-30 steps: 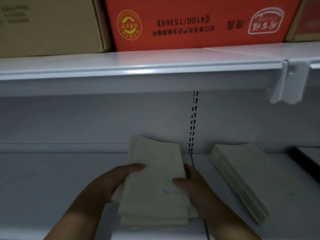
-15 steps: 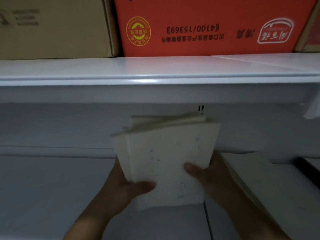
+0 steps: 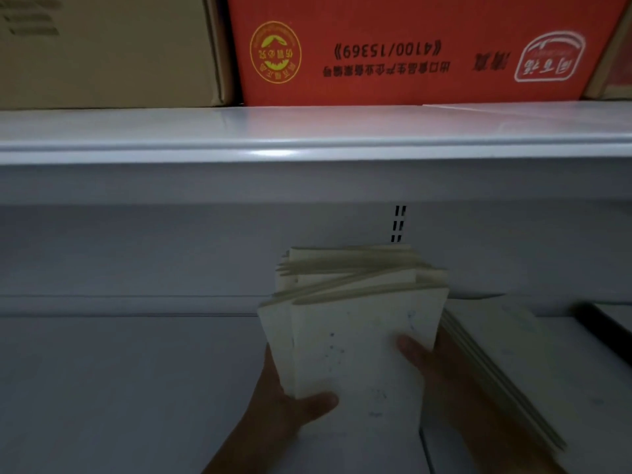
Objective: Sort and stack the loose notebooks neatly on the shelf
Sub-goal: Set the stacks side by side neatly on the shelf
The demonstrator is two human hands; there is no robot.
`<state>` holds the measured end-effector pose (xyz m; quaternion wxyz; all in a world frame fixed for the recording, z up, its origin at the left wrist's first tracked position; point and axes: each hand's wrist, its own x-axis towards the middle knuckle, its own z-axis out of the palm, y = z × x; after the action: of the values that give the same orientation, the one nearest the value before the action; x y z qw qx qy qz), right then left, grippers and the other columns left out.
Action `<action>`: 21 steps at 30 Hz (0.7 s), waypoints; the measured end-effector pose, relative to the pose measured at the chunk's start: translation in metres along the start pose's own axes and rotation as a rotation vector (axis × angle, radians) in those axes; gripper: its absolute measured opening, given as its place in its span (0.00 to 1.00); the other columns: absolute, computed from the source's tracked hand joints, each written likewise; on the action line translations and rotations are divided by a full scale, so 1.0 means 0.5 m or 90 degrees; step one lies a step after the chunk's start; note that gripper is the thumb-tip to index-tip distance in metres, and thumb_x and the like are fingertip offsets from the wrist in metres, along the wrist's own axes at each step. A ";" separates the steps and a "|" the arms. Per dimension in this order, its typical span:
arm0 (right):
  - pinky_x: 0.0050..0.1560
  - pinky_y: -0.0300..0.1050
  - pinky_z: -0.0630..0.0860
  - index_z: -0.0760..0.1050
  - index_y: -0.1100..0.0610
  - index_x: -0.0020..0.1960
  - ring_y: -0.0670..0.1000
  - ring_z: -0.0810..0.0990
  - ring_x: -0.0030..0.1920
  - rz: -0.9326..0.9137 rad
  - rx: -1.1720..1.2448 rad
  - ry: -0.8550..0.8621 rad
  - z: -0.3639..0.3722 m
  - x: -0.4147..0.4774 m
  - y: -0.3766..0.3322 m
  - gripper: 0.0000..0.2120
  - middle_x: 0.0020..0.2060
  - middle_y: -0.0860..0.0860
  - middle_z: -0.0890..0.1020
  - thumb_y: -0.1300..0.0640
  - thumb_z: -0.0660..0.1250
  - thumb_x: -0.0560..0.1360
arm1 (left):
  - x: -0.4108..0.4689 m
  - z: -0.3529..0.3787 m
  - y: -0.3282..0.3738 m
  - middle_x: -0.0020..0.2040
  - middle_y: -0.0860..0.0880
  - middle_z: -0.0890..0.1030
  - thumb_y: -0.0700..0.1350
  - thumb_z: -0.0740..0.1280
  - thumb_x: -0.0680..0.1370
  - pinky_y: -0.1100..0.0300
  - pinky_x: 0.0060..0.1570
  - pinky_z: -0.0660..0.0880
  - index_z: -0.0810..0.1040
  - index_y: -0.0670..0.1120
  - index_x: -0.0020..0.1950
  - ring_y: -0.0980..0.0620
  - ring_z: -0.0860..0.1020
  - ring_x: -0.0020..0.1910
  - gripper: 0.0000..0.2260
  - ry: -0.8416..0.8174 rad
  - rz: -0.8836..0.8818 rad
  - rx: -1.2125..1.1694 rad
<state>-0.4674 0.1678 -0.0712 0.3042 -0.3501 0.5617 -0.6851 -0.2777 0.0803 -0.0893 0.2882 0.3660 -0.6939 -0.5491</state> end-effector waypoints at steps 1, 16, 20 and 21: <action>0.35 0.35 0.80 0.75 0.48 0.46 0.38 0.83 0.36 -0.014 0.012 0.021 0.005 -0.004 0.006 0.46 0.34 0.40 0.85 0.27 0.73 0.32 | 0.001 0.003 0.003 0.58 0.56 0.76 0.50 0.81 0.56 0.84 0.40 0.68 0.67 0.43 0.68 0.73 0.76 0.52 0.44 -0.016 0.005 -0.015; 0.50 0.28 0.75 0.78 0.37 0.50 0.31 0.80 0.46 -0.144 -0.031 -0.010 0.012 -0.015 -0.087 0.34 0.43 0.33 0.83 0.31 0.76 0.45 | 0.010 -0.030 0.106 0.56 0.72 0.76 0.44 0.76 0.52 0.75 0.46 0.74 0.57 0.59 0.70 0.70 0.76 0.56 0.51 -0.057 0.175 -0.164; 0.43 0.15 0.66 0.72 0.44 0.47 0.22 0.74 0.43 -0.201 -0.085 0.048 0.017 -0.033 -0.048 0.30 0.37 0.29 0.80 0.29 0.72 0.51 | 0.016 -0.026 0.088 0.55 0.69 0.78 0.45 0.79 0.52 0.77 0.45 0.73 0.59 0.53 0.72 0.71 0.77 0.54 0.52 -0.040 0.166 -0.084; 0.40 0.14 0.66 0.70 0.45 0.45 0.21 0.74 0.40 -0.177 -0.097 0.038 0.018 -0.039 -0.029 0.29 0.36 0.30 0.79 0.29 0.71 0.53 | 0.016 -0.027 0.076 0.54 0.66 0.80 0.43 0.81 0.53 0.78 0.44 0.73 0.60 0.49 0.72 0.72 0.77 0.52 0.51 -0.055 0.144 -0.055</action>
<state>-0.4493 0.1810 -0.0587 0.1620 -0.4260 0.5670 -0.6862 -0.2789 0.0711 -0.0490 0.3335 0.2484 -0.7181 -0.5579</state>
